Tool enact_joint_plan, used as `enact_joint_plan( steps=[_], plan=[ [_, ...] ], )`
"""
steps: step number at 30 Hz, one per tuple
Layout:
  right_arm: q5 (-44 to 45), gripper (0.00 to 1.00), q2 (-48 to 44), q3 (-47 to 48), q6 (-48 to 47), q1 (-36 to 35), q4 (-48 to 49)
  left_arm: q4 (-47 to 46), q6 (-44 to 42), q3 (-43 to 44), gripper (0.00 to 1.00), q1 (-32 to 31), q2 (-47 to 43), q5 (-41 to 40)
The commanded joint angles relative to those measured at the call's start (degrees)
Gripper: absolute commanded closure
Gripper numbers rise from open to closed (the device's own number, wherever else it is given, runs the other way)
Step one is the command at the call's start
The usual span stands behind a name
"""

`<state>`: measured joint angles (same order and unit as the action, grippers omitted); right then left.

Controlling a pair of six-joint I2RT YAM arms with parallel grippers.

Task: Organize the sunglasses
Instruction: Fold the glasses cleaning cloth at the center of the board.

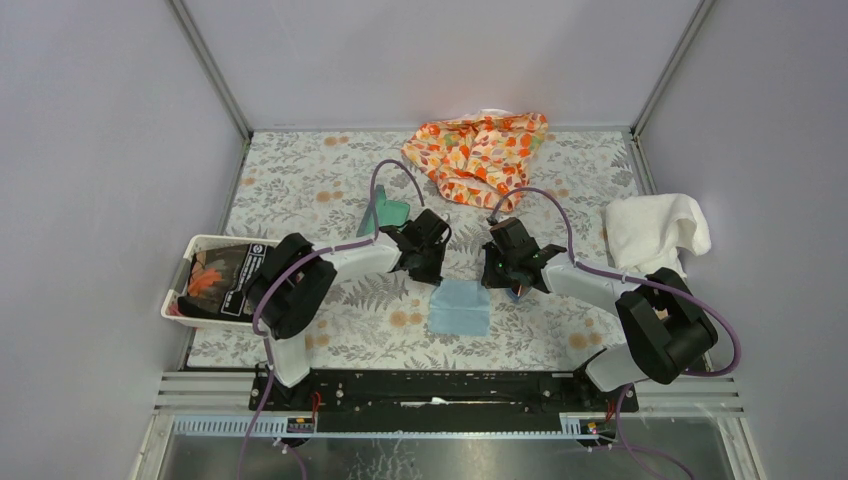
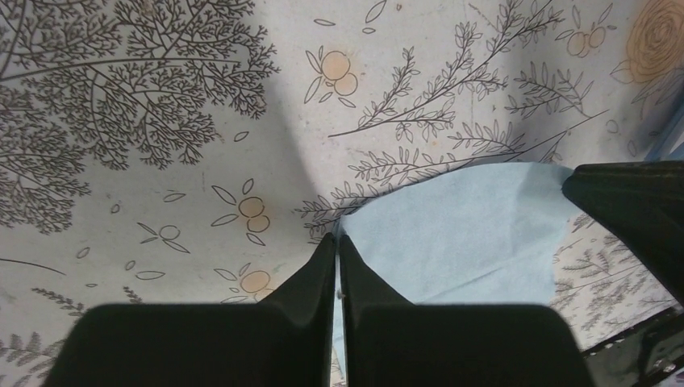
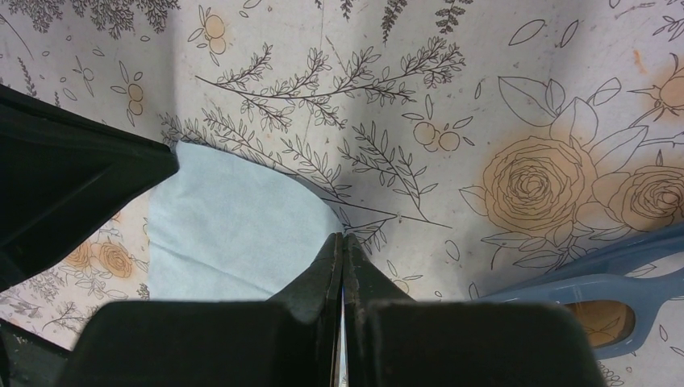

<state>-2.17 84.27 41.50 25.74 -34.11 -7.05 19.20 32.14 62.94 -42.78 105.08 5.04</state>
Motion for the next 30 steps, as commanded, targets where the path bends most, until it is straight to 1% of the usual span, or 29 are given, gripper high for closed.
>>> enact_joint_plan(
  steps=[1, 7, 14, 19, 30],
  plan=[
    [-0.7, 1.0, 0.0, 1.5, -0.3, 0.2, -0.6, 0.6, -0.7, 1.3, 1.0, -0.5, 1.5, 0.0],
    [-0.4, 1.0, -1.0, 1.6, -0.3, 0.3, -1.2, -0.4, -0.3, 0.7, 1.0, -0.5, -0.6, 1.1],
    [-0.4, 1.0, -3.5, 1.0, -0.3, 0.3, -2.1, -0.9, 0.7, 0.0, 1.0, -0.4, -5.4, 0.6],
    [-1.9, 1.0, -5.4, -1.0, 0.0, 0.3, -2.2, -2.2, 1.6, -2.5, 1.0, -0.4, -8.4, 2.1],
    [-8.0, 1.0, -11.3, -5.2, -0.1, 0.1, -4.3, -3.8, 1.9, -8.6, 1.0, -0.5, -11.6, 4.5]
  ],
)
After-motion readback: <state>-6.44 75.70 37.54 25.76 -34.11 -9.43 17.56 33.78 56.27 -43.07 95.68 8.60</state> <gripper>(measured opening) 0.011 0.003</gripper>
